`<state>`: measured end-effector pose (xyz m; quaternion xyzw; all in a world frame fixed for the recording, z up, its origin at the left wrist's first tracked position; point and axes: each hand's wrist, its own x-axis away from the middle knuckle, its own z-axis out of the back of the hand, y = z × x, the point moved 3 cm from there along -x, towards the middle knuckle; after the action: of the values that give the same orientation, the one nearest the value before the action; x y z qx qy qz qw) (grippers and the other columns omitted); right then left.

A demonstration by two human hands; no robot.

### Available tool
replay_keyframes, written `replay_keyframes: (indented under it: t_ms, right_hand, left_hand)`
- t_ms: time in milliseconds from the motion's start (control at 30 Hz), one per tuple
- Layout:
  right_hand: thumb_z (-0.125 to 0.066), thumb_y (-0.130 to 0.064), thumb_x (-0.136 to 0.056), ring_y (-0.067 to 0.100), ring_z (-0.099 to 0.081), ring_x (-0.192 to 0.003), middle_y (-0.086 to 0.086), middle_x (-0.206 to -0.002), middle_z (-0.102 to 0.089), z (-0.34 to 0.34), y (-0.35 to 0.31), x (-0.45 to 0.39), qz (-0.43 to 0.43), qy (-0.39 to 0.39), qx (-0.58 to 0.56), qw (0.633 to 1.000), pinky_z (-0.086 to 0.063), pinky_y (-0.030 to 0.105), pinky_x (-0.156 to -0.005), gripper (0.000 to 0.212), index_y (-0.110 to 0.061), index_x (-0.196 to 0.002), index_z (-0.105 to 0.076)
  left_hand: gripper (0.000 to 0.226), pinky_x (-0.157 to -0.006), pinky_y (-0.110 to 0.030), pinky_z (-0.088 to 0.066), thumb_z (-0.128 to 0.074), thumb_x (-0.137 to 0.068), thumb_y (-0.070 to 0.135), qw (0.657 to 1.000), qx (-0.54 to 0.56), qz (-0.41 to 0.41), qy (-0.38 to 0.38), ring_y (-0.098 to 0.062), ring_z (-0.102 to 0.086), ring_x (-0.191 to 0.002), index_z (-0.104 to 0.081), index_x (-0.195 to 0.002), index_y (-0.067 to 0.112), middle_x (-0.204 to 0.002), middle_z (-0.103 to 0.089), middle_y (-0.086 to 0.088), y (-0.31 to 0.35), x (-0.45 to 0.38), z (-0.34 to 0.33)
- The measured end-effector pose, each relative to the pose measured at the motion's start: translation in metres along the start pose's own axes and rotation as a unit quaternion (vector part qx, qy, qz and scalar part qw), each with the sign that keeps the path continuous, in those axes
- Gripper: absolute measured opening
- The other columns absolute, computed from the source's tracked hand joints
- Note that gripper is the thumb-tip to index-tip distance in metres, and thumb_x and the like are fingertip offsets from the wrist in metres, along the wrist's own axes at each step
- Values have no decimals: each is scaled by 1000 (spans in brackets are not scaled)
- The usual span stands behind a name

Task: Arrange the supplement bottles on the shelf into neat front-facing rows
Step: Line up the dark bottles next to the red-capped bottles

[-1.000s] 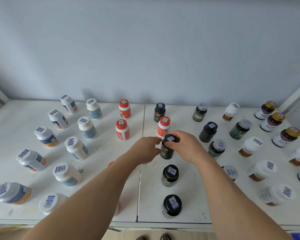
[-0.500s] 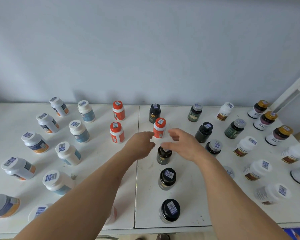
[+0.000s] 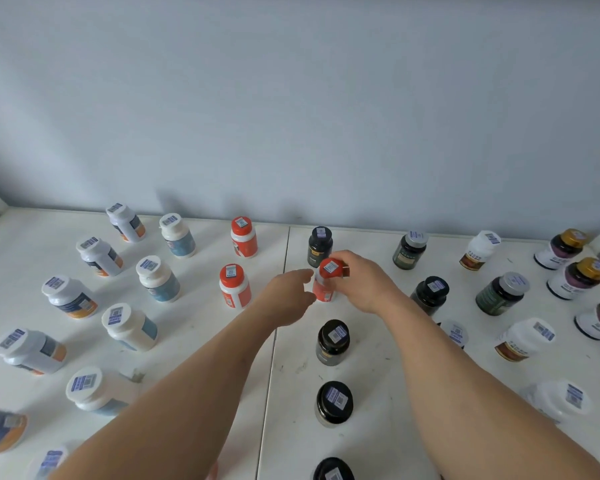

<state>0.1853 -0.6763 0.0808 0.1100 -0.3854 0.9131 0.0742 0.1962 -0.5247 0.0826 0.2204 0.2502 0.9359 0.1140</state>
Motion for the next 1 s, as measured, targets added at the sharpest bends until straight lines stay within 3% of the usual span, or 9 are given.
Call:
replay_keyframes:
  t_ms: [333, 467, 867, 933, 1000]
  right_hand:
    - [-67, -43, -86, 10, -58, -93, -8, -106, -63, 32, -28, 6, 21, 58, -10, 998, -39, 21, -69, 38, -27, -119, -58]
    - [-67, -45, -85, 13, -58, -94, -5, -110, -63, 36, -35, 7, 11, 74, -13, 997, -40, 25, -74, 43, -25, -122, -58]
    - [-66, -44, -87, 14, -58, -96, -2, -114, -63, 33, -42, 13, 12, 79, -17, 997, -40, 25, -74, 40, -24, -121, -59]
    - [-67, -43, -86, 12, -59, -95, -4, -111, -64, 32, -41, 14, 18, 79, -25, 996, -40, 21, -69, 38, -26, -119, -60]
    - [-69, -43, -85, 10, -59, -95, -6, -109, -64, 30, -39, 15, 22, 75, -31, 996, -40, 17, -67, 38, -28, -118, -59]
  left_hand:
    - [36, -99, -36, -48, -60, -91, 19, 987, 156, -33, -37, -18, -61, -108, -59, -127, 20, -120, -66, 0, 9, -2, 14]
    - [38, -101, -36, -47, -61, -91, 20, 980, 185, -54, -51, -17, -61, -108, -58, -129, 20, -120, -66, 0, 7, -2, 22]
    - [40, -106, -40, -43, -60, -92, 20, 980, 176, -72, -59, -19, -59, -113, -56, -132, 18, -126, -64, -2, 0, -1, 29]
    - [41, -107, -40, -43, -58, -93, 21, 984, 149, -74, -56, -19, -59, -115, -54, -134, 18, -129, -62, -2, 1, 0, 30]
    - [43, -106, -38, -44, -55, -95, 25, 995, 55, -82, -32, -20, -57, -119, -50, -138, 19, -134, -58, -1, 2, 1, 30]
